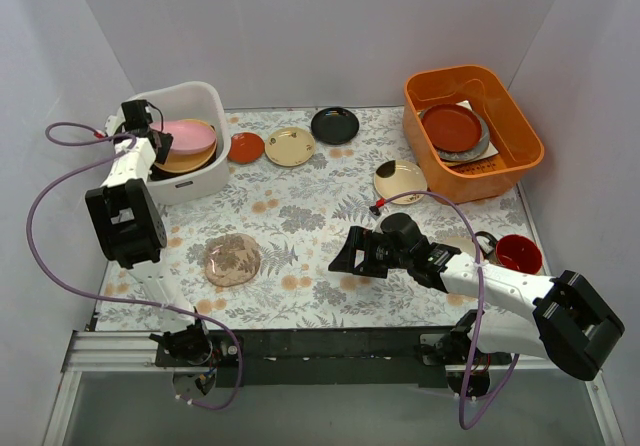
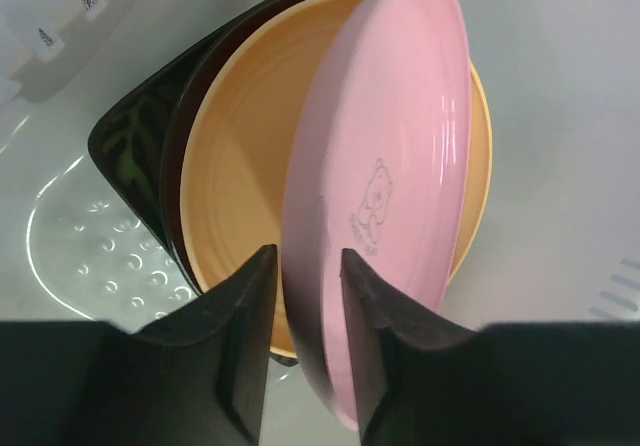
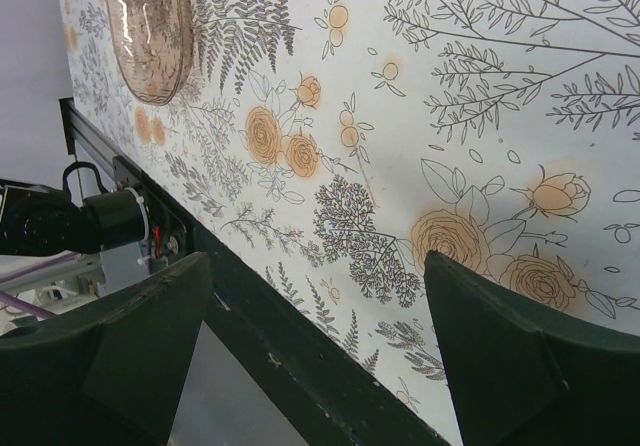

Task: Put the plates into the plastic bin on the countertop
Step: Place the plate in the plastic bin.

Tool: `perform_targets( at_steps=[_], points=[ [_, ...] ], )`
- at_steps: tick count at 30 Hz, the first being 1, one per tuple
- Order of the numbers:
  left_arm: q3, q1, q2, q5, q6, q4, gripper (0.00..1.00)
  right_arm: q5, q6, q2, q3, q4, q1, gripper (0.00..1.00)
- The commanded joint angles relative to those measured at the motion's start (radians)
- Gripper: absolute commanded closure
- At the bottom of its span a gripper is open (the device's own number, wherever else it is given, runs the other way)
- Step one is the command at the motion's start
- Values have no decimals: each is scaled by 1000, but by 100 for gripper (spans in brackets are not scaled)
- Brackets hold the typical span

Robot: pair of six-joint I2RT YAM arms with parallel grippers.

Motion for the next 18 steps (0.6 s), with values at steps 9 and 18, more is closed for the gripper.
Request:
perform_targets(
  at_steps=[9, 18],
  points=[
    [99, -36, 35, -37, 72, -4, 35, -7, -18, 0, -7, 39, -6, 5],
    [152, -77, 38, -68, 117, -1, 19, -10, -20, 3, -7, 40, -6, 5]
  ],
)
